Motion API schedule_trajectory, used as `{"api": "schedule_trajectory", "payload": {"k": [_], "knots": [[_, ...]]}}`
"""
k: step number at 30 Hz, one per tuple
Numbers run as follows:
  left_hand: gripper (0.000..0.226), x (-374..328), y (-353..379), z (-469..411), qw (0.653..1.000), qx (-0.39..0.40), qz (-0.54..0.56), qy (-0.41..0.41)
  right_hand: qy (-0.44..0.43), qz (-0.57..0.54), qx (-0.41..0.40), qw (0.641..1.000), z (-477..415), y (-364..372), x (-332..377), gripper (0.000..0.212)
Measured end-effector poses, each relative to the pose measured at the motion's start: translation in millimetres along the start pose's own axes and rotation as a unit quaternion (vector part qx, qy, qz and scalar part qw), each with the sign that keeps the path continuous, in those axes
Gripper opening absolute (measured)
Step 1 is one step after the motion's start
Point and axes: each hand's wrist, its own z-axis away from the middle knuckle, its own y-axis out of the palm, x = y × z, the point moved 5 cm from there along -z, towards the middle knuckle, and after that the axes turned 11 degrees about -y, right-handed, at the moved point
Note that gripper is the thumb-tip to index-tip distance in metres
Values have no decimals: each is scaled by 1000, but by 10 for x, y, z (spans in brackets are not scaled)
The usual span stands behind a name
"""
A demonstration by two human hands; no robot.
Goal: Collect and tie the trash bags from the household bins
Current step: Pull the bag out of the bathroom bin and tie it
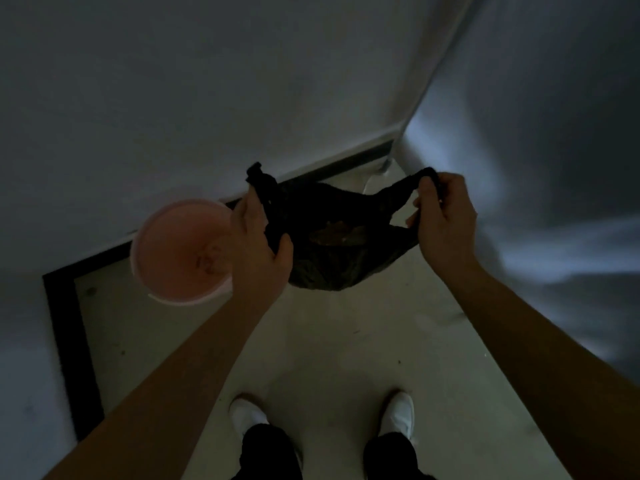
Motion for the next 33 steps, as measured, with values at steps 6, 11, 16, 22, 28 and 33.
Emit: {"api": "schedule_trajectory", "payload": {"k": [6, 11, 16, 22, 28, 33], "knots": [[83, 731, 1209, 139, 997, 67, -42, 13, 52, 54, 47, 996, 392, 158, -1561, 9], [83, 1253, 1876, -7, 998, 45, -40, 36, 21, 68, 41, 997, 435, 444, -2346, 28], [103, 1696, 2236, -180, 994, -98, 15, 39, -49, 61, -15, 997, 526, 782, -3022, 89], [86, 2213, 2807, -592, 924, 57, 305, -222, 79, -91, 24, 992, 469, 1320, -3699, 128], [35, 2254, 3111, -768, 837, 235, 441, -223, -11, -61, 54, 997, 381, 1680, -3943, 50], [31, 2145, 2859, -601, 820, 242, 490, -169, -4, -152, 2, 988, 432, 1655, -3693, 25]]}}
